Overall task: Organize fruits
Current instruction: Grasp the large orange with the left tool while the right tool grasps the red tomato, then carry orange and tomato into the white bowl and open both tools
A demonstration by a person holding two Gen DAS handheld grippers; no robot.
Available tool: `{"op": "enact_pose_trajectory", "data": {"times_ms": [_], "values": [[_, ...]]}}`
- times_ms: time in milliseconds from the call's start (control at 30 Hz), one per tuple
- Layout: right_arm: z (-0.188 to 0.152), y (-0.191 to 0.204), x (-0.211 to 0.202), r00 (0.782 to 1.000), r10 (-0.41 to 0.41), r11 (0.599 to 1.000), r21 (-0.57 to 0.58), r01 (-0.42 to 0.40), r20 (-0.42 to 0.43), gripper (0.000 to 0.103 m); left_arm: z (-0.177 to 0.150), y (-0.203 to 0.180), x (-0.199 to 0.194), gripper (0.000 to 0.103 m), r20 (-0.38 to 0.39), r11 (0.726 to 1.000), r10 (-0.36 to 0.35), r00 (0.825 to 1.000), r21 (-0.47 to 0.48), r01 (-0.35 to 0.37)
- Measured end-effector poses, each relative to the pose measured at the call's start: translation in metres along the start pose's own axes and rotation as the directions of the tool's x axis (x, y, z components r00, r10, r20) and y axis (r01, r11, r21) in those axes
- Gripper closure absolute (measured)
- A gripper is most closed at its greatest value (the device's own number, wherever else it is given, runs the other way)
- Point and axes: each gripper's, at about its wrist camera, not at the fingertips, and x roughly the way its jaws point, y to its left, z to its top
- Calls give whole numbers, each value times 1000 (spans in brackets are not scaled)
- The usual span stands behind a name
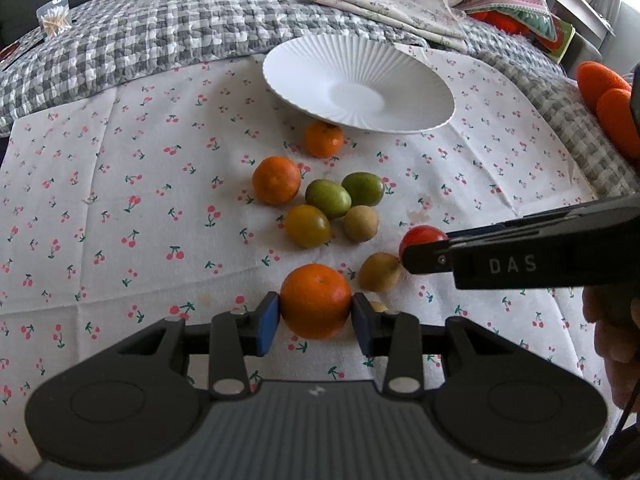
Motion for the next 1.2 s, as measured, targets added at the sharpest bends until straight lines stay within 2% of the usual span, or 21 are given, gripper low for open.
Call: {"op": "enact_pose_trajectory", "data": {"times_ms": [200,400,700,967,1200], "values": [[5,1,-12,999,-12,1000,-2,12,36,67,10,5,-16,66,49,999,-13,999,-32,15],[23,-6,-40,992,4,1000,30,-8,122,67,26,12,-24,66,106,995,-21,994,-94,31],[49,-26,-60,979,-29,994,106,7,203,67,50,-6,-24,66,160,991,-38,986,-120,58],[64,-44,-60,973,-72,987,155,38,219,67,86,-17,-4,66,215,989,-4,977,-145,36],[81,-63,-47,969,-115,974,217,67,217,67,111,-20,27,66,216,988,26,976,-157,8]]}}
